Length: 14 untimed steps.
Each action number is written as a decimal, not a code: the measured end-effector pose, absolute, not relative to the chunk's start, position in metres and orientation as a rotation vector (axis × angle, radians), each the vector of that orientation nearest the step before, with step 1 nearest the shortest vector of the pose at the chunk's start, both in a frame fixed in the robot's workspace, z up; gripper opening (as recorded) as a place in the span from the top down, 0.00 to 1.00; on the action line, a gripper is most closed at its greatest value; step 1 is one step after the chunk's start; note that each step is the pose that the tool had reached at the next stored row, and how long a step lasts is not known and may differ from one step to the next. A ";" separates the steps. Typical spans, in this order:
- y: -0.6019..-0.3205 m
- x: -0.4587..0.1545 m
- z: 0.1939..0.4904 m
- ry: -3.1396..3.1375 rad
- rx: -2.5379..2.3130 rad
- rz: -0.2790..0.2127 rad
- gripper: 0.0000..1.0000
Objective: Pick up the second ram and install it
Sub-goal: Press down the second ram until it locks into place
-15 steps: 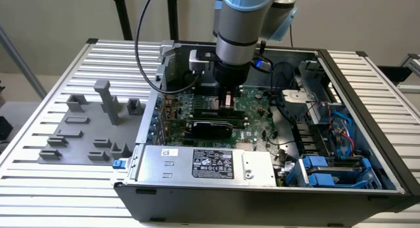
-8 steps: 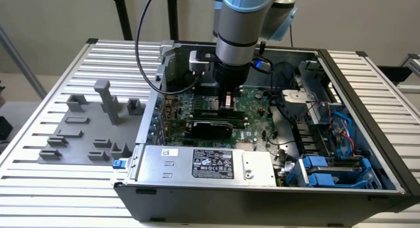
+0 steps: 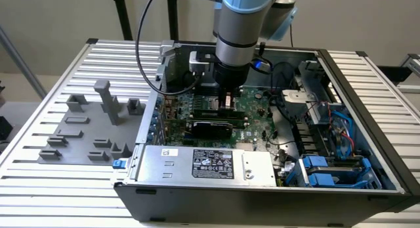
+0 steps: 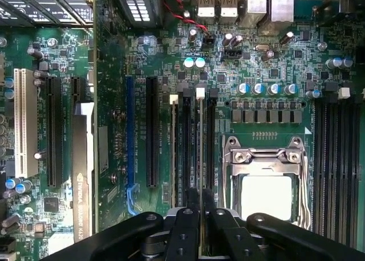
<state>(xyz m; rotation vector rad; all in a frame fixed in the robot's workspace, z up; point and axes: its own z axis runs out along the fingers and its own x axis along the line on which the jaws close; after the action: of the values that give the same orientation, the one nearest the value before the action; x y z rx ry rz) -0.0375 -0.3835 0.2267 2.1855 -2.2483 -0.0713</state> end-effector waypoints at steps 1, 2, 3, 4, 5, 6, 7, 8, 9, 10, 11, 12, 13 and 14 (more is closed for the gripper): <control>-0.383 -0.038 0.226 -2.248 2.186 -0.071 1.00; -0.383 -0.038 0.226 -2.248 2.186 -0.071 1.00; -0.383 -0.037 0.226 -2.248 2.186 -0.071 1.00; -0.382 -0.037 0.226 -2.248 2.186 -0.071 1.00; -0.382 -0.038 0.225 -2.248 2.185 -0.071 1.00; -0.382 -0.038 0.225 -2.248 2.185 -0.071 1.00; -0.382 -0.038 0.225 -2.248 2.185 -0.071 1.00; -0.382 -0.038 0.225 -2.248 2.185 -0.071 1.00; -0.382 -0.038 0.225 -2.248 2.185 -0.071 1.00; -0.382 -0.038 0.225 -2.248 2.185 -0.071 1.00; -0.382 -0.037 0.224 -2.248 2.185 -0.071 1.00; -0.382 -0.037 0.224 -2.247 2.186 -0.071 1.00; -0.382 -0.037 0.224 -2.247 2.186 -0.071 1.00; -0.382 -0.037 0.224 -2.247 2.186 -0.070 1.00</control>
<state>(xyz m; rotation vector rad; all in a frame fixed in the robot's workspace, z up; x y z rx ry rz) -0.0374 -0.3818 0.2243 2.1863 -2.2467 -0.0704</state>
